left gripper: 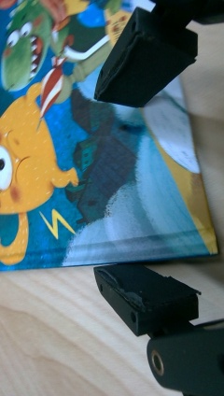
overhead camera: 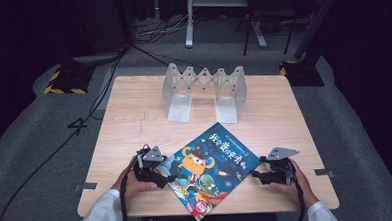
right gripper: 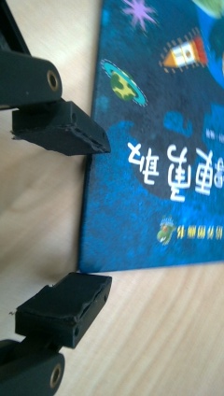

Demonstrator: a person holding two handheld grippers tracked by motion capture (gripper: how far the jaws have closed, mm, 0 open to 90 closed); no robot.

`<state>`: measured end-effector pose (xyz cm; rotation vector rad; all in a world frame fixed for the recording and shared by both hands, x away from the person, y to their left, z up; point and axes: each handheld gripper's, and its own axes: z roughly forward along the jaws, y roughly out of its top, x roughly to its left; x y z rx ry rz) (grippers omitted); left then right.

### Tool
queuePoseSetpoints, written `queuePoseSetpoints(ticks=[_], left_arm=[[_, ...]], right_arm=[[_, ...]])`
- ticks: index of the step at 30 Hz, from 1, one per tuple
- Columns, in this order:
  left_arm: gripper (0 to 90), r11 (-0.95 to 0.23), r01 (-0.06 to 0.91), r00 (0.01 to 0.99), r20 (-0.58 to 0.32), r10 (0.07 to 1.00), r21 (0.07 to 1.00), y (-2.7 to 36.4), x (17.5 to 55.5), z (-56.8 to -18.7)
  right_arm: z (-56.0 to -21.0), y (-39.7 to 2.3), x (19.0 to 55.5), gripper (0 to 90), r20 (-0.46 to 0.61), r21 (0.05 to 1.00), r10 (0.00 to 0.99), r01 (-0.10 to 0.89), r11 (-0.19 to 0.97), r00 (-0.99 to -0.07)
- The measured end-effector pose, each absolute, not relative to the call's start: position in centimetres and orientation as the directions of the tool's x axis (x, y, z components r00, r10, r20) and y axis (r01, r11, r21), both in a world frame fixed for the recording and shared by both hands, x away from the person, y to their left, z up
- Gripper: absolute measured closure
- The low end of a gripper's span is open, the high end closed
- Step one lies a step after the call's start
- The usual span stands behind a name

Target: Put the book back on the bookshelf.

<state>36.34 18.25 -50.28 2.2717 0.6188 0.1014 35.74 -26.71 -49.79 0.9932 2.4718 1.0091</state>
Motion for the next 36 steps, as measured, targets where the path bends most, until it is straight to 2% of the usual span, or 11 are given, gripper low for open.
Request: queuePoseSetpoints(ticks=[6,10,17,21,26,29,33,34,36], left_arm=[[16.5,-0.577,0.411,0.873,-0.124,0.471,0.706,19.7,34.4,-50.4],[17.1,-0.598,0.387,0.877,-0.079,0.475,0.701,20.2,33.1,-50.4],[17.9,-0.589,0.395,0.868,-0.078,0.49,0.705,20.4,32.8,-50.4],[19.5,-0.566,0.416,0.859,-0.104,0.501,0.711,20.6,33.0,-50.4],[18.5,-0.588,0.397,0.869,-0.082,0.488,0.705,20.2,32.9,-50.4],[18.0,-0.596,0.395,0.864,-0.062,0.5,0.699,19.9,32.6,-50.4],[18.0,-0.59,0.4,0.863,-0.071,0.5,0.702,19.8,31.9,-50.4],[17.5,-0.583,0.406,0.861,-0.081,0.502,0.703,19.9,31.7,-50.4],[17.5,-0.581,0.408,0.86,-0.084,0.503,0.704,19.9,31.6,-50.4]], right_arm=[[-49.9,-26.0,37.6,28.4,-0.011,0.707,0.737,0.516,0.484,-0.676],[-49.9,-25.9,37.0,32.6,-0.014,0.715,0.742,0.512,0.476,-0.67],[-49.8,-24.1,35.0,31.5,-0.013,0.706,0.669,0.467,0.532,-0.744],[-49.8,-22.8,34.5,23.6,-0.018,0.692,0.617,0.436,0.575,-0.786],[-49.8,-22.4,34.8,23.0,-0.018,0.687,0.63,0.447,0.572,-0.777],[-49.9,-22.2,35.8,14.7,-0.015,0.682,0.647,0.466,0.564,-0.762],[-49.9,-22.3,36.5,17.6,-0.016,0.686,0.694,0.497,0.531,-0.72],[-49.9,-22.4,36.3,20.5,-0.01,0.693,0.693,0.495,0.525,-0.721],[-50.0,-22.4,35.7,20.7,-0.009,0.697,0.672,0.478,0.535,-0.74]])
